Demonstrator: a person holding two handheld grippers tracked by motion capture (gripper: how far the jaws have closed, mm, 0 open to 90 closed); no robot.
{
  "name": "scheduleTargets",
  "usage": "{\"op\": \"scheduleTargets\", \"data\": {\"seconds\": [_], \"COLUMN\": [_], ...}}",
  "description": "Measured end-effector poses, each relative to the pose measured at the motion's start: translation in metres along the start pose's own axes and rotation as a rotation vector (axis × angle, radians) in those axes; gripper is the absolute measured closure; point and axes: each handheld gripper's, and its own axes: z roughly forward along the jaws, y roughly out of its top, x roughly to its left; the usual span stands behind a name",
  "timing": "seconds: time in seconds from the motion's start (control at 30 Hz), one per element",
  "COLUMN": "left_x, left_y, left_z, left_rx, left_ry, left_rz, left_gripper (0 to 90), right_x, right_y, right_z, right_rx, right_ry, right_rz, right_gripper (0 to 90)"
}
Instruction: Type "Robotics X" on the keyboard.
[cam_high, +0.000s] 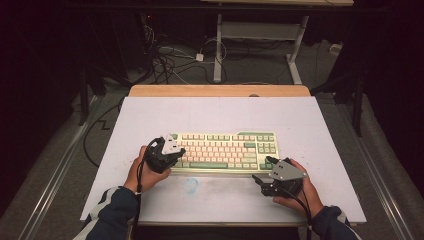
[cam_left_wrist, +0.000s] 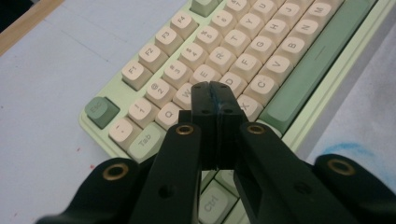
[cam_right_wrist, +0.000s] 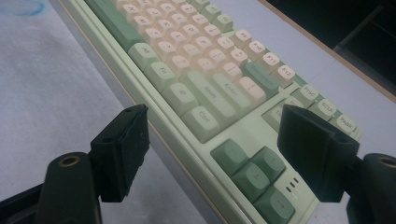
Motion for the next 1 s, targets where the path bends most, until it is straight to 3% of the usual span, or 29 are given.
{"op": "scheduleTargets", "data": {"seconds": [0.67, 1.0], "left_x": [-0.003, -0.003], "left_y": [-0.002, -0.004], "left_z": [0.024, 0.026], "left_rx": [0.04, 0.052], "left_ry": [-0.002, 0.002], "left_rz": [-0.002, 0.005], "left_gripper": [86.2, 85.8], "right_x": [0.0, 0.0], "right_y": [-0.002, -0.002], "right_z": [0.001, 0.001], "right_rx": [0.011, 0.016], "right_ry": [0.006, 0.005], "right_rz": [-0.002, -0.004], "right_gripper": [26.3, 26.3]}}
